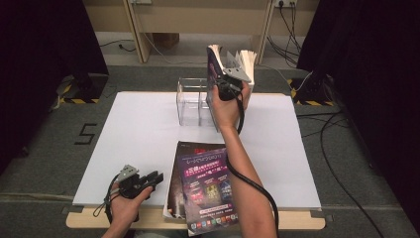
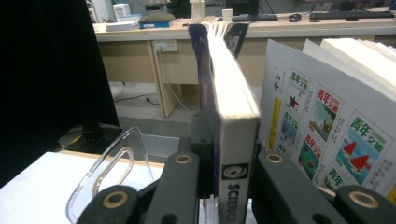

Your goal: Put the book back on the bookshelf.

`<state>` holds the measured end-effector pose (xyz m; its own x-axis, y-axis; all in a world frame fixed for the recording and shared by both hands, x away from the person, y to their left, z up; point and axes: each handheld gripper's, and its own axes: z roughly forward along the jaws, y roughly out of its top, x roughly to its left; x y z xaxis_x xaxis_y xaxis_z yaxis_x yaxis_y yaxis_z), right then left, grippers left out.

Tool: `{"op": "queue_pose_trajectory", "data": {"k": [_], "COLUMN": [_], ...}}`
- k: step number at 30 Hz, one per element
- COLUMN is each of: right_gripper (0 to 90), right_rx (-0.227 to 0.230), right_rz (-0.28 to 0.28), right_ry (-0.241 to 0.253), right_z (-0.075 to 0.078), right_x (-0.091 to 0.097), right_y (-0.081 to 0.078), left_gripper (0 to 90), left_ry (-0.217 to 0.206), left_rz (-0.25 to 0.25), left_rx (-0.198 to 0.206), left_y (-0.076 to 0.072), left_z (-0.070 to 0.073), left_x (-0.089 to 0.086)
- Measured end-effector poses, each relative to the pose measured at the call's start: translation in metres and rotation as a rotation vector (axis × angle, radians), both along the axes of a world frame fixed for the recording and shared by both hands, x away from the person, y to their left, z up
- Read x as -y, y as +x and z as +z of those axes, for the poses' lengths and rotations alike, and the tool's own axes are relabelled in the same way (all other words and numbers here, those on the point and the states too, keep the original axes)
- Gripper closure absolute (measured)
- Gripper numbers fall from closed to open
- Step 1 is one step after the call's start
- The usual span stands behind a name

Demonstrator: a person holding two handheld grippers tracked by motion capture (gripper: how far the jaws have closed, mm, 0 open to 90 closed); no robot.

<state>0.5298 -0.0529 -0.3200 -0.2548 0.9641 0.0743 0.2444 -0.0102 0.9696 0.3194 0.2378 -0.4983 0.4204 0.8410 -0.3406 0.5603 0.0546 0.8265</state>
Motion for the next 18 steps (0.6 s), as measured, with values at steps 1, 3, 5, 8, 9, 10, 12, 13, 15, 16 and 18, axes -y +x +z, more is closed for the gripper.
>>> {"op": "queue_pose_trajectory", "data": {"k": [1, 3, 5, 8, 9, 10, 12, 13, 15, 16, 18], "right_gripper": [83.3, 83.2, 83.2, 83.1, 83.0, 83.0, 82.8, 82.6, 81.9, 81.4, 80.5], "right_rx": [-0.003, -0.020, -0.021, -0.016, -0.016, -0.017, -0.018, -0.023, -0.032, -0.038, -0.043], "right_rz": [-0.002, -0.008, -0.014, -0.018, -0.018, -0.017, -0.018, -0.011, -0.007, 0.000, 0.001], "right_ry": [0.000, 0.001, -0.001, -0.008, -0.008, -0.010, -0.013, -0.009, -0.017, -0.018, -0.019], "right_z": [-0.002, -0.006, -0.010, -0.011, -0.012, -0.012, -0.014, -0.014, -0.014, -0.014, -0.013], "right_x": [0.000, 0.000, 0.000, 0.000, 0.000, 0.000, 0.000, 0.000, 0.000, 0.000, 0.001], "right_y": [0.002, 0.006, 0.007, 0.005, 0.005, 0.004, 0.003, 0.002, 0.000, -0.001, -0.002], "left_gripper": [68.0, 68.0, 68.0, 68.0, 68.0, 68.0, 68.0, 68.0, 68.0, 68.0, 68.0], "left_ry": [0.000, 0.001, 0.000, -0.001, 0.000, 0.000, -0.001, -0.001, 0.001, 0.001, 0.001], "left_rz": [0.000, -0.002, -0.003, -0.004, -0.005, -0.006, -0.006, -0.006, -0.008, -0.009, -0.011], "left_rx": [-0.001, -0.001, 0.000, -0.001, -0.002, -0.001, -0.002, -0.002, -0.003, -0.003, -0.003], "left_y": [0.000, 0.000, 0.000, 0.000, 0.000, 0.000, -0.001, -0.001, -0.001, -0.001, -0.001], "left_z": [0.000, 0.000, 0.000, -0.001, -0.001, -0.001, -0.001, -0.001, -0.001, -0.001, -0.001], "left_x": [0.000, 0.000, 0.000, 0.001, 0.001, 0.001, 0.002, 0.002, 0.002, 0.002, 0.003]}}
